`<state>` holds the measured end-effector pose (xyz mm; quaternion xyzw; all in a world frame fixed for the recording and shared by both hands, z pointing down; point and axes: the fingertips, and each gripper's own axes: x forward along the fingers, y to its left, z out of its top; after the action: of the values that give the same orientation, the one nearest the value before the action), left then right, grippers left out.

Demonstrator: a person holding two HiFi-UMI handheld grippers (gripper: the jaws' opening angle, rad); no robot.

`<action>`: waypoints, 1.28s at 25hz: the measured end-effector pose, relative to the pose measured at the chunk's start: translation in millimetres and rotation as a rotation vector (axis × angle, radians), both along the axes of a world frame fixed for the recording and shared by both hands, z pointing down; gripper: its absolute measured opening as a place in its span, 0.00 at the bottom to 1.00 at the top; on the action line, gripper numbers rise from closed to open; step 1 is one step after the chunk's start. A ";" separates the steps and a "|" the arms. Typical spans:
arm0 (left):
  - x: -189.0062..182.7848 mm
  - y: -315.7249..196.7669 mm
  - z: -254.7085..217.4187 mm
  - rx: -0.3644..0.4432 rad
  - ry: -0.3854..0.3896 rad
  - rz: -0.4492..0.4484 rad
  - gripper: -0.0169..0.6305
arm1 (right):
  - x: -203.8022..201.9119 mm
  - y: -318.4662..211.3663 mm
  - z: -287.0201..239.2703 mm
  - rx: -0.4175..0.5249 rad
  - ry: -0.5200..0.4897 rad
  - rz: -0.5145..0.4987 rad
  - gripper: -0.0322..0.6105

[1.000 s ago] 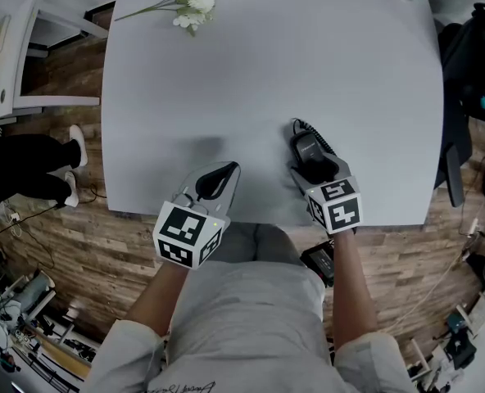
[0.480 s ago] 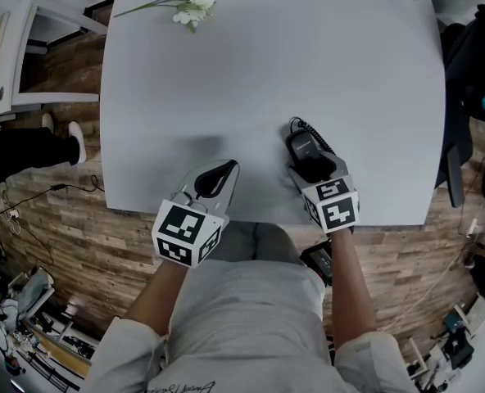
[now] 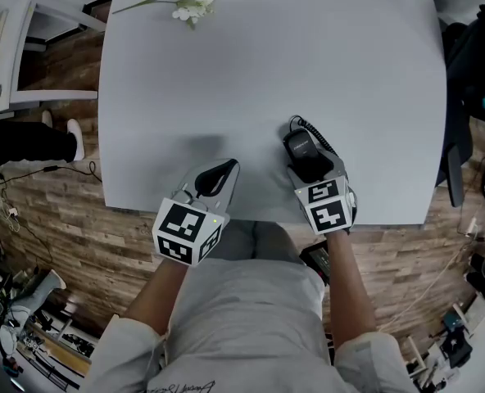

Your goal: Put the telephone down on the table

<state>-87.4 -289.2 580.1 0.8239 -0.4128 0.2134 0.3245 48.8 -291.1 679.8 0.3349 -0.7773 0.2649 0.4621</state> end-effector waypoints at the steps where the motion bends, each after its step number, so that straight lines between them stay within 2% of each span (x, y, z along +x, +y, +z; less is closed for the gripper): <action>1: 0.1 0.5 0.3 -0.001 0.000 0.000 0.05 | 0.1 0.1 0.1 -0.001 0.004 -0.001 0.50; 17: -1.4 6.6 4.6 -0.012 0.001 0.004 0.05 | 0.6 -0.5 1.0 0.014 0.021 -0.014 0.52; 22: -1.4 7.3 6.6 -0.012 0.002 0.006 0.05 | 0.3 -0.6 2.1 0.010 0.023 -0.011 0.54; 24: -0.8 7.8 6.1 -0.012 0.005 0.008 0.05 | -1.2 0.1 1.9 0.004 0.017 -0.017 0.58; 32: -1.8 8.9 3.5 -0.006 0.007 0.009 0.05 | -1.8 0.4 -1.3 0.016 0.021 -0.015 0.60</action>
<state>-89.2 -280.4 583.5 0.8255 -0.4073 0.2131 0.3274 47.0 -290.7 678.5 0.3356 -0.7768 0.2518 0.4697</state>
